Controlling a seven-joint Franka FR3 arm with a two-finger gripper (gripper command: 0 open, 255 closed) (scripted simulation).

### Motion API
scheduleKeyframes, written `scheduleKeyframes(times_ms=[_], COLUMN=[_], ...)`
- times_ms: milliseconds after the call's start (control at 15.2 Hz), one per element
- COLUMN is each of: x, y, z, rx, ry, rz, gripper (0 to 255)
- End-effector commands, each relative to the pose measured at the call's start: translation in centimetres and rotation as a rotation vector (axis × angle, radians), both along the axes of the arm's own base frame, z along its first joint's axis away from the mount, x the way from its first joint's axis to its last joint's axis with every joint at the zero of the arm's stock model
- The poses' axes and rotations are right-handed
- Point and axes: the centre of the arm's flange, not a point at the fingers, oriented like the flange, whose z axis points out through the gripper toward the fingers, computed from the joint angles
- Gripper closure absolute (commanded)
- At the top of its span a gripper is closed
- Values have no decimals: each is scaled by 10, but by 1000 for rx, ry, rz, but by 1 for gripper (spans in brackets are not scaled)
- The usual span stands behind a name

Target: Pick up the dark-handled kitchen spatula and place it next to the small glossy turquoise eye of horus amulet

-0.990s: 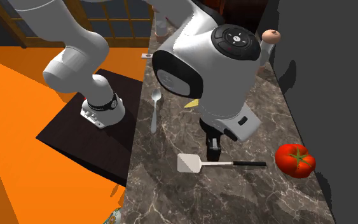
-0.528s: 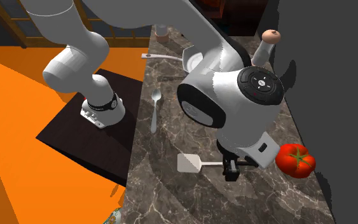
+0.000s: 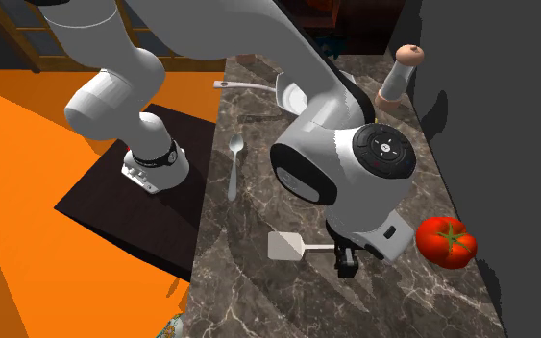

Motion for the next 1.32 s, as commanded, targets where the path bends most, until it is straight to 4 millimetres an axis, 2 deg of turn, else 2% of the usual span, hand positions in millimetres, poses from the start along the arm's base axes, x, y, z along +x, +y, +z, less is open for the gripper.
scheduleKeyframes(times_ms=[0, 264, 330, 924, 1254], x=[0, 0, 0, 0, 0], y=[0, 0, 0, 0, 0], z=[-1, -1, -1, -1, 25], rx=[0, 0, 0, 0, 0], ry=[0, 0, 0, 0, 0], rz=[0, 0, 0, 0, 0], gripper=[0, 0, 255, 255, 255])
